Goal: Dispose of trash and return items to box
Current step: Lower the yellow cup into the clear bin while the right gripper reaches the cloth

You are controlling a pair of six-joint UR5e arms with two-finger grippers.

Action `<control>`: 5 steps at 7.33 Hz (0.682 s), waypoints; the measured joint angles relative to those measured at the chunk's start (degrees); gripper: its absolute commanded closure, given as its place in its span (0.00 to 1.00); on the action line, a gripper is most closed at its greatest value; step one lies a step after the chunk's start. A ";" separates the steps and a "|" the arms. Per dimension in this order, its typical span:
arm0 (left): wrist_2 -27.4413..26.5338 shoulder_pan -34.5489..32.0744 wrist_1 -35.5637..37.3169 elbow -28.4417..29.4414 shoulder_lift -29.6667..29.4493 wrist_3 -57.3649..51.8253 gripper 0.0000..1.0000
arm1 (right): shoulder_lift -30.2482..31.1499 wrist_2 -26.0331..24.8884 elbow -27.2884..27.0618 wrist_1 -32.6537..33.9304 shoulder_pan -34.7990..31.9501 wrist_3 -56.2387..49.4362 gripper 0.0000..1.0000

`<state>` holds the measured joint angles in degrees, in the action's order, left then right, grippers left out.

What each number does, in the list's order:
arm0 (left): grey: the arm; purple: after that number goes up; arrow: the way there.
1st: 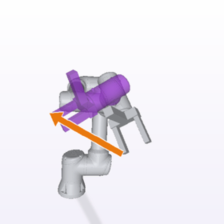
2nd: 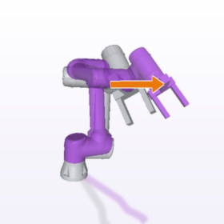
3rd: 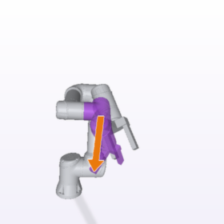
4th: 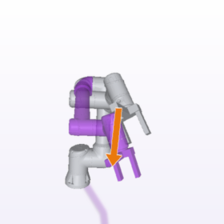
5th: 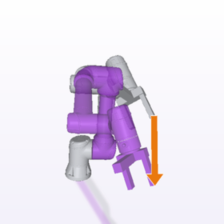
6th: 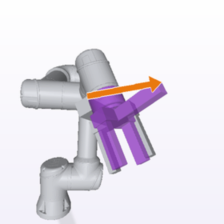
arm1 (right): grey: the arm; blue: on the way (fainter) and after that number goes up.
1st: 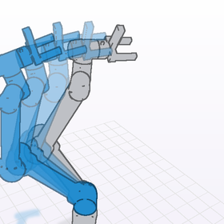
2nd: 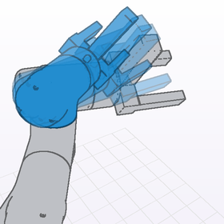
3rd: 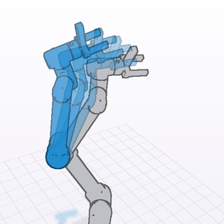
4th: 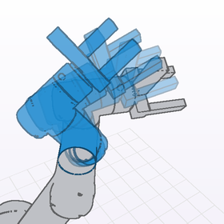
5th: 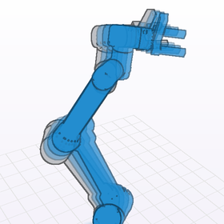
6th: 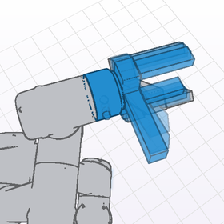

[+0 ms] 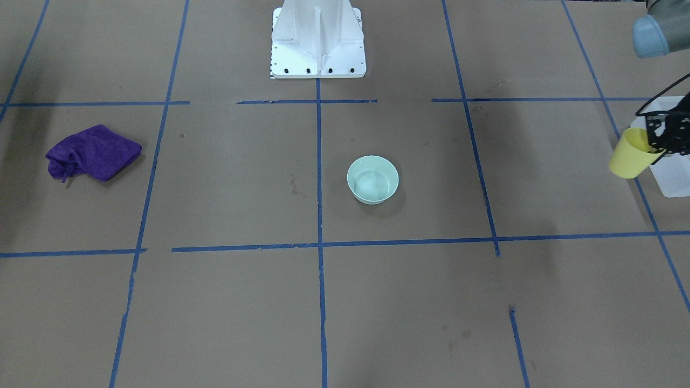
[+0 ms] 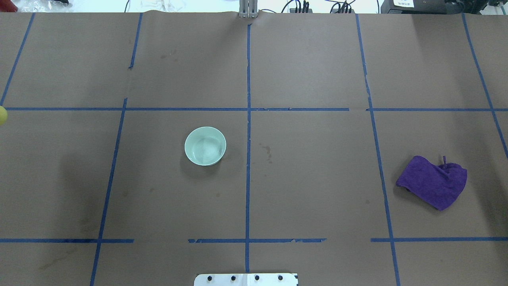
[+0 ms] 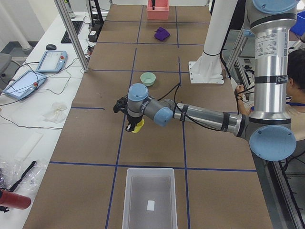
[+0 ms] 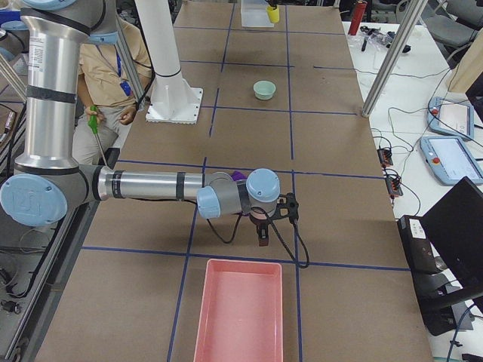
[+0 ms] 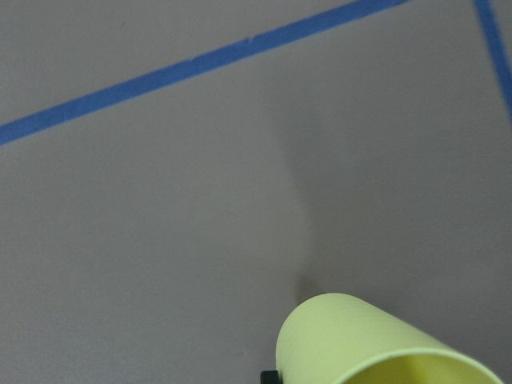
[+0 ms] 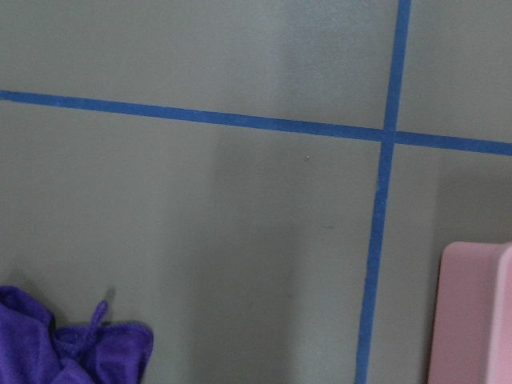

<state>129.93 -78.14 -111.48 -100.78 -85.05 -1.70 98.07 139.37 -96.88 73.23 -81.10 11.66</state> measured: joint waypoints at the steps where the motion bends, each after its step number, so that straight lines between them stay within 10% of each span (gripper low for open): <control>1: -0.22 -5.53 0.18 4.82 0.13 -9.90 1.00 | 0.34 -0.23 0.11 -5.55 3.25 8.24 0.00; 5: -0.47 -13.03 -0.42 20.77 -0.41 -24.96 1.00 | 2.27 -5.13 0.11 -17.91 13.82 27.42 0.00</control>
<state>129.47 -91.17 -111.91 -80.01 -85.46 -26.66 100.33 134.23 -96.76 55.32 -67.28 39.08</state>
